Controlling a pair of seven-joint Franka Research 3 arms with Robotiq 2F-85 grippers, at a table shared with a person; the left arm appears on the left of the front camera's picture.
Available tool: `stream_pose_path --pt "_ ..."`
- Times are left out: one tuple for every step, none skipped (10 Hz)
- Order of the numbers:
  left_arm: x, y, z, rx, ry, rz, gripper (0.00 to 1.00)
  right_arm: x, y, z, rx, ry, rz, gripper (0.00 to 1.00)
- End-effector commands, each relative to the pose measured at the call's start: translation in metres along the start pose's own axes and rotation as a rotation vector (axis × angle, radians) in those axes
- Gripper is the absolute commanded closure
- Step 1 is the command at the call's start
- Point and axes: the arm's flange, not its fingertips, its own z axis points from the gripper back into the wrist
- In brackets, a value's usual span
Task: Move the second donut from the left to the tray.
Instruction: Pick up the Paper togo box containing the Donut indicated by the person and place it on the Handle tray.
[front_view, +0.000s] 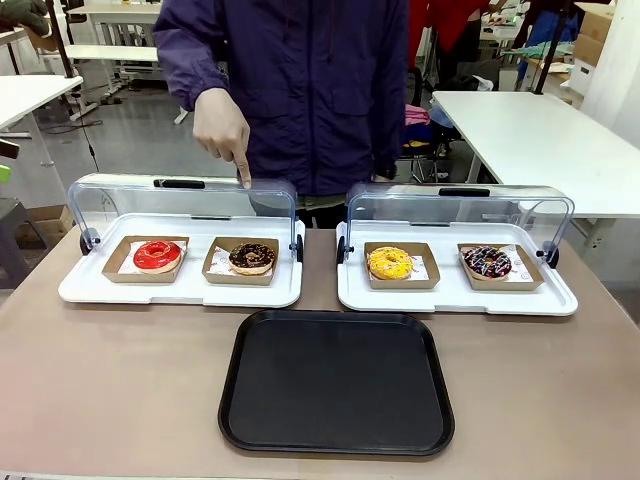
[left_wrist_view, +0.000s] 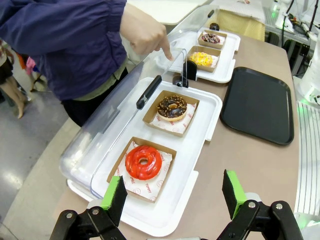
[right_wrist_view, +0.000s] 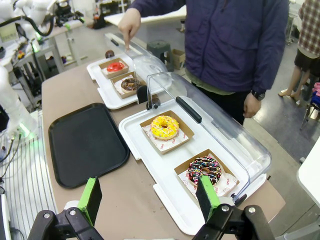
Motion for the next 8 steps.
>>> stream_pose_path --pt "0.036 -0.004 -0.013 -0.031 0.075 -0.055 0.0 0.001 -0.002 -0.002 -0.001 -0.024 0.022 0.0" --pt "0.057 -0.008 -0.027 -0.058 0.121 -0.075 0.0 0.001 -0.002 -0.002 -0.001 -0.024 0.022 0.0" --pt "0.081 -0.015 -0.05 -0.08 0.177 -0.123 0.0 0.001 -0.002 -0.002 -0.001 -0.024 0.022 0.0" --pt "0.1 -0.024 -0.076 -0.113 0.236 -0.169 0.0 0.001 -0.002 -0.002 -0.001 -0.024 0.022 0.0" --pt "0.118 -0.036 -0.106 -0.165 0.307 -0.232 0.0 0.001 -0.002 -0.002 -0.001 -0.024 0.022 0.0" --pt "0.133 -0.054 -0.147 -0.226 0.411 -0.304 0.0 0.001 -0.002 -0.002 -0.001 -0.024 0.022 0.0" --pt "0.139 -0.069 -0.174 -0.27 0.477 -0.344 0.0 0.001 -0.002 -0.002 -0.001 -0.024 0.022 0.0" --pt "0.141 -0.08 -0.194 -0.299 0.529 -0.372 0.0 0.001 -0.002 -0.002 -0.001 -0.024 0.022 0.0"
